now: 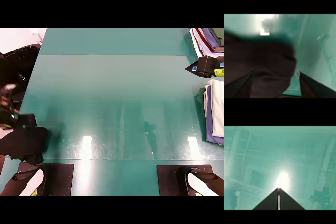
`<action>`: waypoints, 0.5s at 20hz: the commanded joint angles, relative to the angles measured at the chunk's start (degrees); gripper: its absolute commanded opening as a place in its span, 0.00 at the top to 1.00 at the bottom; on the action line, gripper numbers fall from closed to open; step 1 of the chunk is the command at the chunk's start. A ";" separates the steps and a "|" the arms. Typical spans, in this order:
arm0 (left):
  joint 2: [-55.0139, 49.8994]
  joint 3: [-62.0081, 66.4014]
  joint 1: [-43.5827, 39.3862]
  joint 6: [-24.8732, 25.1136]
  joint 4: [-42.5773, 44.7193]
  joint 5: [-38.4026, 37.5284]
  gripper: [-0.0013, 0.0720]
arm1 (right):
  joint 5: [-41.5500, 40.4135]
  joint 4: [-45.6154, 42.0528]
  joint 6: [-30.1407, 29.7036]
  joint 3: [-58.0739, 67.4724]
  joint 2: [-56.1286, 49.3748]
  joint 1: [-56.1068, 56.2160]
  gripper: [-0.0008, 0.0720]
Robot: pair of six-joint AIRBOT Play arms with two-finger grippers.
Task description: Fold the shirts.
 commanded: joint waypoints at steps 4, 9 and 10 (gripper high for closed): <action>0.72 -10.60 0.94 -4.61 2.34 4.26 0.86 | 0.02 0.02 0.02 0.02 0.04 0.07 0.96; 3.63 0.68 0.94 -4.68 2.01 2.91 0.95 | -1.40 0.57 0.02 0.66 0.15 0.07 0.96; 4.81 5.81 0.94 -4.66 1.01 2.51 0.95 | -1.57 0.59 0.02 1.95 0.15 0.07 0.96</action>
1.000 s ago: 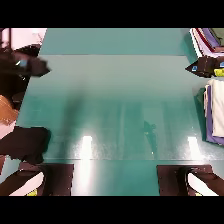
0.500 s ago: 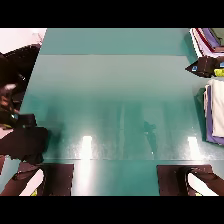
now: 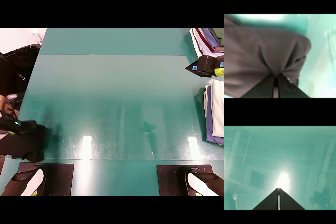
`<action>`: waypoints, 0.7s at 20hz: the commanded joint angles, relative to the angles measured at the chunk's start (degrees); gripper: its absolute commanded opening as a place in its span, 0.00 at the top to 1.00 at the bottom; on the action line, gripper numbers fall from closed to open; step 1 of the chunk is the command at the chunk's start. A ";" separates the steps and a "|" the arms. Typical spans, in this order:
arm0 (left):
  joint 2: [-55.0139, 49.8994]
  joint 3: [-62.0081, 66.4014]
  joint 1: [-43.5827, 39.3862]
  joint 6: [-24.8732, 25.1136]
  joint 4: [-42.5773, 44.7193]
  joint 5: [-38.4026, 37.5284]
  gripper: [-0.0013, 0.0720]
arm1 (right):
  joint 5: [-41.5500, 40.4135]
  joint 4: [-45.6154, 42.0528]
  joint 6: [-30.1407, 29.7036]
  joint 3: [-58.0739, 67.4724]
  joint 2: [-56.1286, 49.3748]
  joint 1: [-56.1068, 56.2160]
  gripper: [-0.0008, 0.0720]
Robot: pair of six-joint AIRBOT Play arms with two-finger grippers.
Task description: Fold the shirts.
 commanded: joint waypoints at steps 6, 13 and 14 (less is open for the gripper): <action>3.82 41.16 0.07 -0.15 -17.51 0.68 0.95 | -5.14 0.13 -0.02 14.93 0.11 0.07 0.96; 1.44 49.27 -1.68 3.17 -29.14 2.45 0.95 | -5.44 -1.66 -0.28 23.21 0.11 0.07 0.96; 0.07 49.20 -4.33 3.17 -29.14 2.19 0.95 | -5.44 -1.86 -0.28 23.65 0.11 0.04 0.96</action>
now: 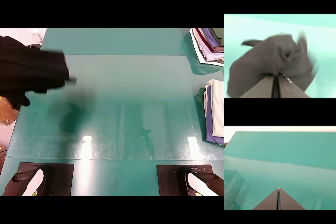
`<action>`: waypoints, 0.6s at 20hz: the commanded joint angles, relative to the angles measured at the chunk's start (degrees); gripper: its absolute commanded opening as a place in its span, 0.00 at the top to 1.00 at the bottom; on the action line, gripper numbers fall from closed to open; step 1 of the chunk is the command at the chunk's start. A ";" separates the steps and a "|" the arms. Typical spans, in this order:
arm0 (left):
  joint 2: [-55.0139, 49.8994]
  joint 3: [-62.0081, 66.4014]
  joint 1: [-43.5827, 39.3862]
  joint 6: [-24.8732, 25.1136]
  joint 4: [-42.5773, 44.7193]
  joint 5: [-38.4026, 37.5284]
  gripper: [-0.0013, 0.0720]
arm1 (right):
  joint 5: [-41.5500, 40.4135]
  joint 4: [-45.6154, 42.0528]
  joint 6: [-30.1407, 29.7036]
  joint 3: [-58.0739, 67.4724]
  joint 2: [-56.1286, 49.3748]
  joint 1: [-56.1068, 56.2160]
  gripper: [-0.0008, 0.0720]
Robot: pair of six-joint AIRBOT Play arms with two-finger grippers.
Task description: Fold the shirts.
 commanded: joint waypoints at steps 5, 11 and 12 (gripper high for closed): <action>-13.31 1.79 -26.88 0.24 0.15 -2.08 0.95 | -0.33 -0.98 -0.11 2.60 -0.02 0.04 0.96; -32.39 1.81 -54.10 2.67 1.79 5.38 0.95 | -0.17 -1.05 -0.13 2.60 -0.02 0.04 0.96; -34.67 1.81 -56.17 3.61 1.70 8.11 0.89 | -0.15 -1.05 -0.11 2.60 -0.02 0.04 0.96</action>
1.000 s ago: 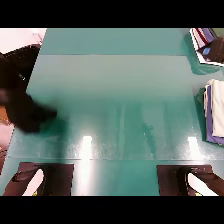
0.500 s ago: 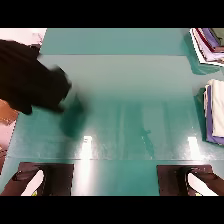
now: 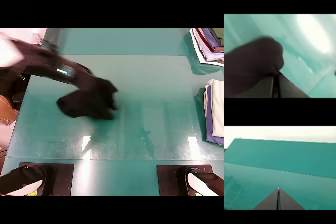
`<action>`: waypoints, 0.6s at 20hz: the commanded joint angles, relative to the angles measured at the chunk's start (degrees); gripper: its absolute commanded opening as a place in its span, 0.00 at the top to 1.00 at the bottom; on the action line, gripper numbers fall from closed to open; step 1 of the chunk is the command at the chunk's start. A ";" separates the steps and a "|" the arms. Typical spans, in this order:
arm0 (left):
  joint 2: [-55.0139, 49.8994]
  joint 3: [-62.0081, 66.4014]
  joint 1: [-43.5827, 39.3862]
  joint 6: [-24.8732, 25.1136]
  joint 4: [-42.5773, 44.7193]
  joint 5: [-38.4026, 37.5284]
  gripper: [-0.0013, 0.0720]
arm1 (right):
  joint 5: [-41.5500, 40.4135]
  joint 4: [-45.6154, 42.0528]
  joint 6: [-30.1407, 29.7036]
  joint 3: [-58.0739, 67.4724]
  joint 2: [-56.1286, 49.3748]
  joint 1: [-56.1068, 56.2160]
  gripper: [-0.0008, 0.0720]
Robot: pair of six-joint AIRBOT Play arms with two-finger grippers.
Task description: Fold the shirts.
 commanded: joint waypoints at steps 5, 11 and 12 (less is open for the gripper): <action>-9.81 2.75 -3.56 3.87 4.22 5.31 0.24 | 0.13 -0.04 0.00 0.07 -0.02 0.04 0.96; -9.73 -3.69 22.38 1.27 4.48 1.11 0.24 | 1.75 -0.04 0.00 0.04 -0.04 0.07 0.96; -9.79 -7.04 25.18 0.83 3.89 2.80 0.24 | 1.77 -0.04 0.00 0.04 -0.04 0.07 0.96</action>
